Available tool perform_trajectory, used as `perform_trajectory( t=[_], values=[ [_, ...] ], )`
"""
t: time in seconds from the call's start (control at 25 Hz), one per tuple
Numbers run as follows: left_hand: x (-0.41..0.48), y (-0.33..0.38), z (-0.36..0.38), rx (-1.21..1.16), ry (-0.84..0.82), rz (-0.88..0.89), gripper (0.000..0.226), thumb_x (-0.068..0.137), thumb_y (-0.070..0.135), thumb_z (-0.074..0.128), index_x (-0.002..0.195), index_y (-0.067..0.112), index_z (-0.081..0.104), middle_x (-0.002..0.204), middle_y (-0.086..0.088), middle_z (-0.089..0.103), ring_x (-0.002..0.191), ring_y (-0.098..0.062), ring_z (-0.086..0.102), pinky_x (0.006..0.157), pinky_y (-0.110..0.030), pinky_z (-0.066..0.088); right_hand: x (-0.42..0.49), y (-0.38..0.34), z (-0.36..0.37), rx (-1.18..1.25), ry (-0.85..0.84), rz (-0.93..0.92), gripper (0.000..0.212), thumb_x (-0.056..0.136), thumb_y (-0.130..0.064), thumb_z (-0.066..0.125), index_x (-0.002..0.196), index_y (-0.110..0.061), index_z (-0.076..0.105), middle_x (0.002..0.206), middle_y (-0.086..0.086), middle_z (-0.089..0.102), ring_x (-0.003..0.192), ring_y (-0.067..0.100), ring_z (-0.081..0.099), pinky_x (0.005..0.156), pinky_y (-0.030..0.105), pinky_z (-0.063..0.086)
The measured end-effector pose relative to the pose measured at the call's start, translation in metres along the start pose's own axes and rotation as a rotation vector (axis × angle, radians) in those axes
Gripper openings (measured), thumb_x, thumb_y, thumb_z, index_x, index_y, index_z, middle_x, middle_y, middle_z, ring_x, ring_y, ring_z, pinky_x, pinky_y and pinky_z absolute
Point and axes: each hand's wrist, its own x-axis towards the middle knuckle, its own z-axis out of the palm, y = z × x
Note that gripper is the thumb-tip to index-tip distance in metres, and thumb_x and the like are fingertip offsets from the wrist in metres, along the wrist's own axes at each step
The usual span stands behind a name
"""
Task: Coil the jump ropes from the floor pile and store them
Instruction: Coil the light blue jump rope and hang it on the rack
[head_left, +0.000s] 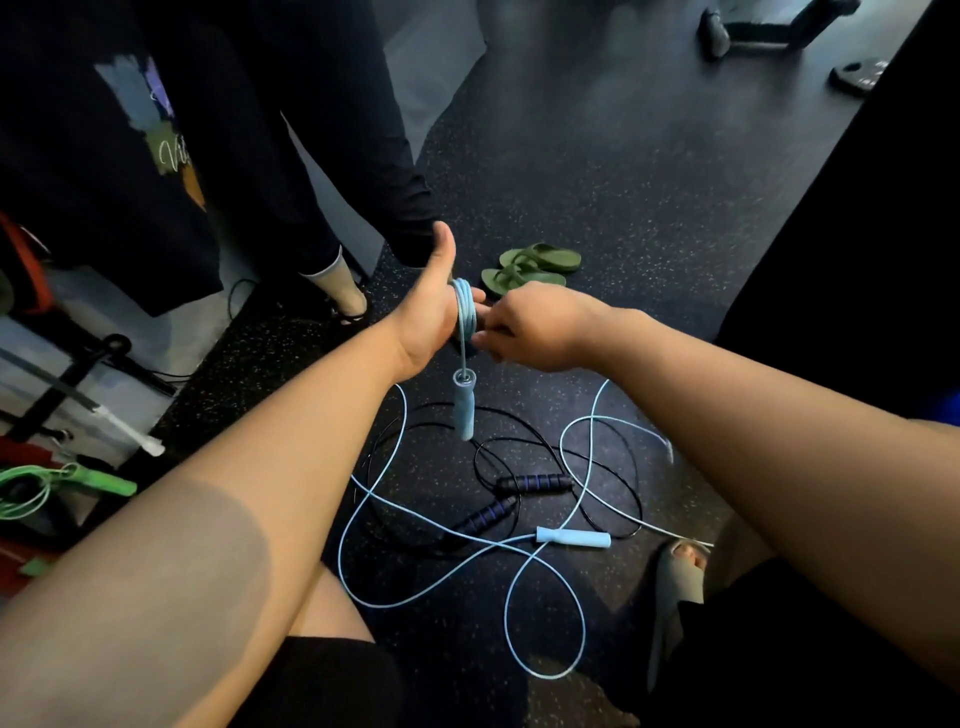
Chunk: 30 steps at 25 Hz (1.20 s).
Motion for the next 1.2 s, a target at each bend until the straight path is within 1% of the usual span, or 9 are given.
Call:
perform_trajectory(
  t=[0.08,0.16,0.2,0.36,0.52,0.72,0.92,1.12,1.2],
  values=[
    [-0.006,0.002,0.005,0.067,-0.085,-0.021,0.134,0.069,0.095,-0.007,0.094,-0.018,0.06,0.088,-0.033,0.058,0.085,-0.026,0.061,0.115,-0.043,0.03,-0.001,0.003,-0.003,0.008,0.054,-0.032,0.041,0.094,-0.052,0.053,0.076,-0.017,0.065,0.063,-0.002,0.059,0.066,0.026,0.06,0.064,0.04,0.052],
    [-0.013,0.004,0.013,0.103,-0.086,-0.041,0.109,0.079,0.083,-0.017,0.058,0.001,0.052,0.091,-0.048,0.053,0.086,-0.029,0.065,0.099,-0.035,0.037,0.001,0.007,-0.006,0.017,0.104,-0.07,0.046,0.088,-0.061,0.055,0.07,-0.02,0.058,0.061,-0.004,0.06,0.06,0.02,0.057,0.059,0.039,0.051],
    [-0.015,0.003,0.015,0.094,-0.086,-0.055,0.1,0.081,0.082,-0.017,0.054,0.007,0.045,0.098,-0.051,0.053,0.09,-0.032,0.067,0.095,-0.034,0.039,0.001,0.009,-0.008,0.012,0.128,-0.084,0.045,0.085,-0.066,0.056,0.069,-0.023,0.055,0.061,-0.005,0.059,0.059,0.019,0.056,0.058,0.039,0.05],
    [-0.017,0.004,0.012,-0.041,-0.23,-0.073,0.105,0.071,0.09,-0.016,0.079,0.009,0.05,0.081,-0.025,0.055,0.086,-0.035,0.066,0.098,-0.041,0.039,-0.004,0.022,-0.016,0.05,0.242,-0.103,0.048,0.078,-0.073,0.058,0.074,-0.026,0.061,0.07,-0.004,0.06,0.069,0.019,0.056,0.058,0.034,0.045],
    [-0.02,0.012,0.009,-0.147,-0.355,-0.053,0.112,0.066,0.094,-0.014,0.079,0.007,0.055,0.067,-0.014,0.054,0.077,-0.033,0.061,0.093,-0.04,0.044,-0.003,0.037,-0.006,0.233,0.33,-0.074,0.056,0.081,-0.07,0.056,0.073,-0.015,0.058,0.068,0.003,0.058,0.064,0.021,0.053,0.057,0.035,0.04],
    [-0.024,0.018,0.005,-0.317,-0.35,-0.042,0.118,0.061,0.1,-0.009,0.09,0.005,0.054,0.057,-0.006,0.049,0.07,-0.029,0.052,0.082,-0.035,0.044,-0.001,0.05,0.016,0.494,0.368,0.131,0.048,0.096,-0.048,0.054,0.068,-0.01,0.05,0.064,0.004,0.045,0.056,0.011,0.038,0.057,0.033,0.033],
    [-0.023,0.019,-0.003,-0.53,-0.231,0.022,0.12,0.059,0.104,0.003,0.097,0.003,0.056,0.068,-0.005,0.049,0.078,-0.026,0.056,0.093,-0.034,0.043,0.003,0.042,0.038,0.675,0.242,0.234,0.048,0.102,-0.048,0.043,0.079,-0.006,0.054,0.065,0.005,0.05,0.054,0.016,0.052,0.06,0.044,0.053],
    [-0.016,0.015,-0.008,-0.69,-0.104,0.125,0.137,0.059,0.102,0.023,0.141,-0.006,0.042,0.094,-0.013,0.06,0.095,-0.032,0.067,0.112,-0.041,0.043,0.007,0.04,0.045,0.888,0.061,0.247,0.031,0.103,-0.035,0.046,0.081,-0.017,0.059,0.066,0.012,0.055,0.058,0.026,0.057,0.057,0.034,0.046],
    [-0.015,0.015,-0.011,-0.701,-0.018,0.163,0.134,0.062,0.099,0.025,0.141,-0.007,0.041,0.098,-0.014,0.065,0.109,-0.038,0.067,0.115,-0.046,0.041,0.006,0.036,0.047,0.952,-0.04,0.27,0.03,0.104,-0.032,0.045,0.086,-0.015,0.061,0.067,0.012,0.055,0.059,0.027,0.057,0.058,0.033,0.044]
  ],
)
